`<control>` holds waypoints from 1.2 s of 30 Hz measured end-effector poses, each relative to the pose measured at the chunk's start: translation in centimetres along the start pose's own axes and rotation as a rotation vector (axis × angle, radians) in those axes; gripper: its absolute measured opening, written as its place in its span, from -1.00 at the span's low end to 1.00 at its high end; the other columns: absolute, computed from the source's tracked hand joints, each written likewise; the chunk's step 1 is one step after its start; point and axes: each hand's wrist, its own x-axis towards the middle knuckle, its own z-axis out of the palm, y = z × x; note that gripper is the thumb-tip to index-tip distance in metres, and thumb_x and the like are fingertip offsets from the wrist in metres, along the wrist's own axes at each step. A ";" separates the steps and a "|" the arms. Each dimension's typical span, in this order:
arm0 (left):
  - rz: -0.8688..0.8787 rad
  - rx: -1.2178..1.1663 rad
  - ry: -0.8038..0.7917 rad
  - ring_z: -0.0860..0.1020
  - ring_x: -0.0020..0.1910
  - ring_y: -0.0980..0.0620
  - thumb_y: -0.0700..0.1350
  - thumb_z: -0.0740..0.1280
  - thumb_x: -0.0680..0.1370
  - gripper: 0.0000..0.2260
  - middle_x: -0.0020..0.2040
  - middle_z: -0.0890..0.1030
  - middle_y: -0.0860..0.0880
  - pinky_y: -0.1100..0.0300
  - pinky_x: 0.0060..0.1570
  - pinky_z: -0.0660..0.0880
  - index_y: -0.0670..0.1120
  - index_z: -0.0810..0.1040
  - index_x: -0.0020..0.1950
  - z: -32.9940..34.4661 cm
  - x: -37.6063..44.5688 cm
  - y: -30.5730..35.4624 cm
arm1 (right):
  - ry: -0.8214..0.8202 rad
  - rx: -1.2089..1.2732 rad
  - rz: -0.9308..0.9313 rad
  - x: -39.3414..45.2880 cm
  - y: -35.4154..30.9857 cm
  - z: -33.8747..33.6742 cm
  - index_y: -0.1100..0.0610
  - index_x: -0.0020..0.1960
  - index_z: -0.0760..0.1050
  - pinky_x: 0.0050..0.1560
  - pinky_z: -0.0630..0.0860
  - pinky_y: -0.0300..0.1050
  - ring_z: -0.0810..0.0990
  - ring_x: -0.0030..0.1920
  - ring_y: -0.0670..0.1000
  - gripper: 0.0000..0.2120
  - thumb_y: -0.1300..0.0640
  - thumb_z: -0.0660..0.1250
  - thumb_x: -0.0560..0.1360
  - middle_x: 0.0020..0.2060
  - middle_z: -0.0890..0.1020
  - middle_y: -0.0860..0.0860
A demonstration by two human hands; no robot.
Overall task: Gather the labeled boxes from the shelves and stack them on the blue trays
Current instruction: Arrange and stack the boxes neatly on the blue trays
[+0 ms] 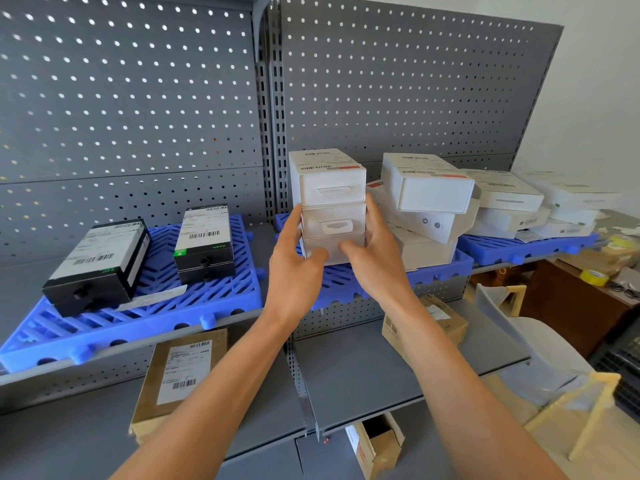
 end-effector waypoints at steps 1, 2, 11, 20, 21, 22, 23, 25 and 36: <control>-0.010 -0.002 -0.001 0.35 0.48 0.18 -0.24 0.23 0.42 -0.27 0.41 0.48 0.24 -0.05 0.40 0.43 0.15 0.25 0.58 0.1 -0.1 0.2 | 0.000 -0.008 -0.003 0.1 -0.2 -0.2 -0.26 0.42 0.28 0.27 0.52 0.04 0.54 0.27 -0.13 -0.26 0.34 0.21 0.38 0.23 0.59 -0.20; -0.017 -0.003 -0.002 0.36 0.46 0.20 -0.25 0.23 0.42 -0.27 0.39 0.48 0.28 -0.01 0.39 0.44 0.16 0.26 0.58 0.2 -0.2 0.3 | 0.003 -0.016 -0.006 0.2 -0.3 -0.4 -0.26 0.42 0.29 0.28 0.51 0.05 0.54 0.28 -0.12 -0.26 0.34 0.21 0.38 0.23 0.59 -0.21; 0.009 0.017 -0.017 0.40 0.27 0.48 -0.40 0.22 0.50 -0.31 0.25 0.45 0.48 0.57 0.08 0.38 0.16 0.31 0.54 0.7 -1.0 0.5 | 0.041 -0.017 -0.004 -0.5 0.4 -0.7 -0.23 0.45 0.28 0.29 0.52 0.00 0.54 0.27 -0.14 -0.23 0.36 0.21 0.36 0.23 0.59 -0.22; 0.013 0.107 -0.066 0.47 -0.06 0.59 -0.32 0.26 0.56 -0.38 0.33 0.44 0.30 0.57 -0.16 0.41 0.07 0.28 0.58 -0.5 -1.6 0.4 | 0.101 -0.171 -0.035 -2.2 0.3 0.2 -0.20 0.47 0.24 0.35 0.43 0.19 0.42 0.36 0.09 -0.31 0.21 0.21 0.38 0.30 0.50 -0.12; 0.026 0.119 -0.076 0.45 0.03 0.58 -0.29 0.27 0.56 -0.39 0.39 0.44 0.25 0.54 -0.08 0.43 0.09 0.29 0.58 -0.7 -1.7 0.6 | 0.093 -0.189 -0.034 -2.6 0.1 0.1 -0.14 0.47 0.27 0.37 0.43 0.16 0.39 0.38 0.11 -0.35 0.22 0.22 0.42 0.32 0.47 -0.10; 0.036 0.132 -0.086 0.44 0.09 0.57 -0.27 0.27 0.56 -0.40 0.44 0.43 0.21 0.50 -0.02 0.45 0.09 0.29 0.58 -0.8 -1.8 0.7 | 0.086 -0.212 -0.039 -3.0 0.0 -0.1 -0.06 0.47 0.31 0.38 0.42 0.13 0.37 0.38 0.12 -0.40 0.24 0.24 0.46 0.33 0.45 -0.09; 0.039 0.141 -0.095 0.43 0.06 0.59 -0.26 0.28 0.58 -0.41 0.47 0.41 0.18 0.51 -0.03 0.45 0.07 0.29 0.58 -1.0 -2.1 1.0 | 0.078 -0.237 -0.051 -3.3 -0.3 -0.4 0.00 0.45 0.35 0.38 0.41 0.11 0.37 0.38 0.11 -0.46 0.26 0.25 0.49 0.34 0.46 -0.06; 0.032 0.161 -0.114 0.44 -0.15 0.63 -0.24 0.28 0.61 -0.45 0.47 0.39 0.12 0.60 -0.21 0.39 0.02 0.28 0.58 -1.2 -2.8 1.6 | 0.060 -0.274 -0.062 -4.1 -1.0 -0.7 0.08 0.43 0.40 0.38 0.39 -0.03 0.40 0.37 0.07 -0.52 0.28 0.25 0.53 0.36 0.48 -0.04; 0.206 0.495 -0.215 0.33 0.48 0.06 0.00 0.28 0.66 -0.59 0.50 0.40 0.07 0.03 0.42 0.36 0.02 0.39 0.52 -3.9 -6.4 2.5 | -0.018 -0.596 -0.046 -9.7 -3.0 -3.2 0.10 0.48 0.39 0.39 0.31 -0.19 0.36 0.43 0.03 -0.56 0.19 0.23 0.61 0.48 0.39 0.05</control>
